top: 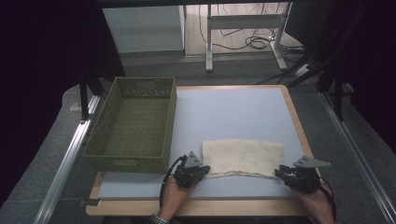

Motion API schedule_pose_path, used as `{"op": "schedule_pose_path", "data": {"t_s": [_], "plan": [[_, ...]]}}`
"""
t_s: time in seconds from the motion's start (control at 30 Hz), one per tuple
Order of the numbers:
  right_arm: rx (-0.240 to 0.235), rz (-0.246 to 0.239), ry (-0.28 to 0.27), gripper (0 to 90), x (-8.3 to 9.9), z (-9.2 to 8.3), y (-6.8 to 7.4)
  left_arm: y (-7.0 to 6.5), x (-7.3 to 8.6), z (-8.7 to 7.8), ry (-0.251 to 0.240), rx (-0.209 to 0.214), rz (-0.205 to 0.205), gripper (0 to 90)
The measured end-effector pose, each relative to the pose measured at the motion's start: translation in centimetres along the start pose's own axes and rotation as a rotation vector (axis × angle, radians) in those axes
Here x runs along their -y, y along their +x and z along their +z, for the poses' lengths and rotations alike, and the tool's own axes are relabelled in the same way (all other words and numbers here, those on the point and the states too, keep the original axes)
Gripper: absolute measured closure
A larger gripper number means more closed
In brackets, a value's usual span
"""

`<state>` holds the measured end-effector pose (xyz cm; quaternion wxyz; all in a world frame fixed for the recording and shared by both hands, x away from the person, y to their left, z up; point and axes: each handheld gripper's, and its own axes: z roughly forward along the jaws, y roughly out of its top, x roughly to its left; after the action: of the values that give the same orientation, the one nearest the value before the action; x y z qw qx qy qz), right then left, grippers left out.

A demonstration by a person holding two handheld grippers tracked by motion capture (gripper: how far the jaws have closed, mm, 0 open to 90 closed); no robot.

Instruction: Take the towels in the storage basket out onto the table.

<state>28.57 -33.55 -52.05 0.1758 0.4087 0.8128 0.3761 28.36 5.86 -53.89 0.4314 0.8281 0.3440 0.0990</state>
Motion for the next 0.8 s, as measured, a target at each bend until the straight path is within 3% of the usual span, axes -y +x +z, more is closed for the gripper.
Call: {"op": "schedule_pose_path", "data": {"t_s": [0.27,0.4,0.47,0.53,0.67,0.8], "plan": [[0.004,-0.002,-0.003,66.5,-0.1,-0.1,-0.1,-1.1,-0.7,-1.8,-0.036,0.011,0.023,90.0],[0.004,-0.002,-0.001,66.5,-0.1,-0.1,-0.1,-1.4,-0.1,-1.5,-0.003,0.012,0.021,90.0],[0.003,0.001,-0.001,66.5,0.0,-0.1,-0.1,-1.2,0.4,-0.9,0.023,-0.016,0.021,89.9],[0.004,0.001,0.0,66.2,-0.1,-0.1,-0.1,-0.8,0.5,-0.4,0.036,-0.005,0.008,88.4],[0.012,0.002,-0.016,60.4,-0.3,-1.0,0.0,-0.7,-0.8,-1.1,-0.004,-0.042,0.012,63.4],[0.02,0.007,-0.008,48.2,-0.3,-1.7,-0.1,0.0,-2.6,-1.0,-0.034,-0.106,0.013,53.1]]}}
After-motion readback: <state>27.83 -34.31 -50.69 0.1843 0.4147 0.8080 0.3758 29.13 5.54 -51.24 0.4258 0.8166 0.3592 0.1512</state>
